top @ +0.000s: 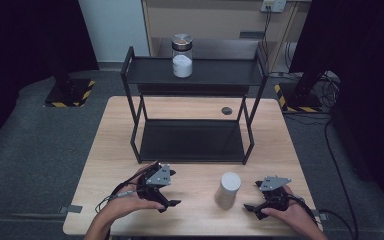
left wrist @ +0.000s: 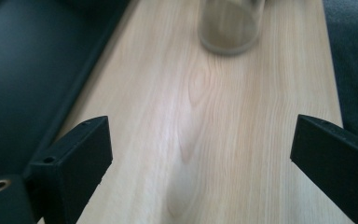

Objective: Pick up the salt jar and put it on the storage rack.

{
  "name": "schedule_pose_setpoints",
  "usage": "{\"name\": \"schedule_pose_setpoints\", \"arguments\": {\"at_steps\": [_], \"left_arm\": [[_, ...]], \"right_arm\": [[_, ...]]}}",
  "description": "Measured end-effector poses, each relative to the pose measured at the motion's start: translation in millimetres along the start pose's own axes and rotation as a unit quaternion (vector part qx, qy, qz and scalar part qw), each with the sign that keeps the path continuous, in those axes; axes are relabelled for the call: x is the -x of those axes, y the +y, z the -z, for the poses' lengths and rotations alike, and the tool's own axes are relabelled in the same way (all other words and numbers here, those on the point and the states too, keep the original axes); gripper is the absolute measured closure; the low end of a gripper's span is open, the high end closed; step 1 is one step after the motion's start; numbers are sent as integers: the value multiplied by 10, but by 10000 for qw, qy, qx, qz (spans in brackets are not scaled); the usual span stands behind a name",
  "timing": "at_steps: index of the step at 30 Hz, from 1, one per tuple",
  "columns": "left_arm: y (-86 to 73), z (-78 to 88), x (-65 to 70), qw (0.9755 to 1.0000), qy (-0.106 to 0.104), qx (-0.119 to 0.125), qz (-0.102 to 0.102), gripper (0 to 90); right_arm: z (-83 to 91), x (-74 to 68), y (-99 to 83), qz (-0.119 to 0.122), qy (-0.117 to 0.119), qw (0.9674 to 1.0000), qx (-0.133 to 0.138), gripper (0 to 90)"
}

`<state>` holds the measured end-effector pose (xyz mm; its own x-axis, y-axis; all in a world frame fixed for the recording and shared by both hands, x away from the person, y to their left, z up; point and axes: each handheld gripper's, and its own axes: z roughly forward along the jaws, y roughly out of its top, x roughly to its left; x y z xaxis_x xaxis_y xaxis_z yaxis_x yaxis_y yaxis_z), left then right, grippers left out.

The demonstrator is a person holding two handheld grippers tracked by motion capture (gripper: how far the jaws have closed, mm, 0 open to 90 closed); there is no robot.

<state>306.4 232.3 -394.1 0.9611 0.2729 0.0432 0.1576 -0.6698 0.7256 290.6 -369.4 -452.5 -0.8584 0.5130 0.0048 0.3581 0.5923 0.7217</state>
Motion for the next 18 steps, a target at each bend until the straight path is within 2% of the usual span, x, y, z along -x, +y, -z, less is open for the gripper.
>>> {"name": "schedule_pose_setpoints", "arguments": {"at_steps": [3,8,16,18], "left_arm": [[-172,-60,-21,9998,-5,-16,185,43],[-344,-116,-44,9994,53,-72,348,42],[-448,-221,-63,9993,58,-230,302,46],[-496,-241,-74,9992,40,-158,357,40]], "right_arm": [[0,0,0,2,-1,10000,0,16],[0,-2,0,-1,-3,10000,0,15],[0,-9,0,-9,-14,10000,-2,15],[0,-10,0,-9,-14,10000,-2,15]]}}
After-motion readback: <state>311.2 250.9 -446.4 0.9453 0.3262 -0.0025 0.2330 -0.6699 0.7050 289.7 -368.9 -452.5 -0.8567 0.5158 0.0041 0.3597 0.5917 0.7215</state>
